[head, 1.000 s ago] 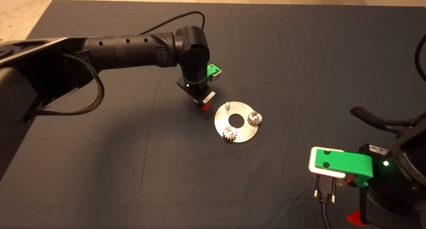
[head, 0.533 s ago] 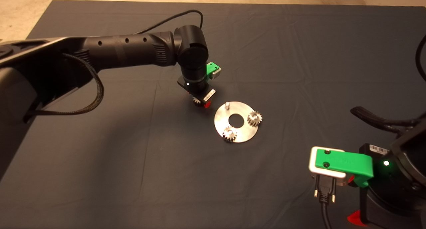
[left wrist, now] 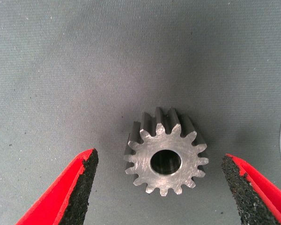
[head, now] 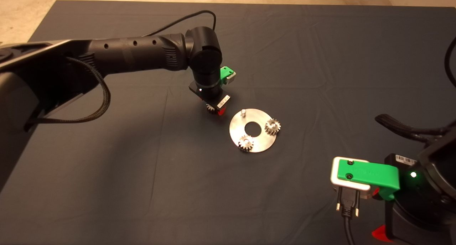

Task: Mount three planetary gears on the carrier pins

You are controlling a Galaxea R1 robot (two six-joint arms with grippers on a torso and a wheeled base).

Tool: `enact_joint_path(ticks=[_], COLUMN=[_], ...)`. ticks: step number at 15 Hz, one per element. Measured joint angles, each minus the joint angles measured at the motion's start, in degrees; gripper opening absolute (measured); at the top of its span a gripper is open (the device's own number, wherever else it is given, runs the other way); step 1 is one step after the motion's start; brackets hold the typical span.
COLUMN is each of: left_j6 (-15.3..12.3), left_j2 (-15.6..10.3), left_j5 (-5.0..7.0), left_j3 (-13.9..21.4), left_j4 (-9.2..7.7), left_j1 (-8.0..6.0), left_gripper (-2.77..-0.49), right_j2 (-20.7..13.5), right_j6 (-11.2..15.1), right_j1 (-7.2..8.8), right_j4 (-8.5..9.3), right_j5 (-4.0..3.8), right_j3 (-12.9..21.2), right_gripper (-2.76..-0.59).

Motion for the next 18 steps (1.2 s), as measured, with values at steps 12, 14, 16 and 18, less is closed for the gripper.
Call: enact_joint_path(ticks=[12,14,16,18], left_j6=[0.0,0.0,0.0,0.0], left_j2=[-0.1,-0.3,-0.5,-0.4], left_j5=[-0.18,-0.19,-0.23,-0.22], left_j3=[0.0,0.0,0.0,0.0], left_j4=[0.0,0.0,-0.05,-0.05], left_j1=[0.05,0.05,0.06,0.06], left_gripper=[-1.75,-1.91,-1.99,-2.04], right_j2=[0.0,0.0,0.0,0.0], right_j6=[0.0,0.0,0.0,0.0], right_j1=[0.01,0.01,0.01,0.01], right_j4=[0.0,0.0,0.0,0.0], right_j5=[-0.02,-0.02,-0.02,-0.02], right_j3=[0.0,0.0,0.0,0.0], right_gripper=[-1.89,-1.89,-1.89,-1.89])
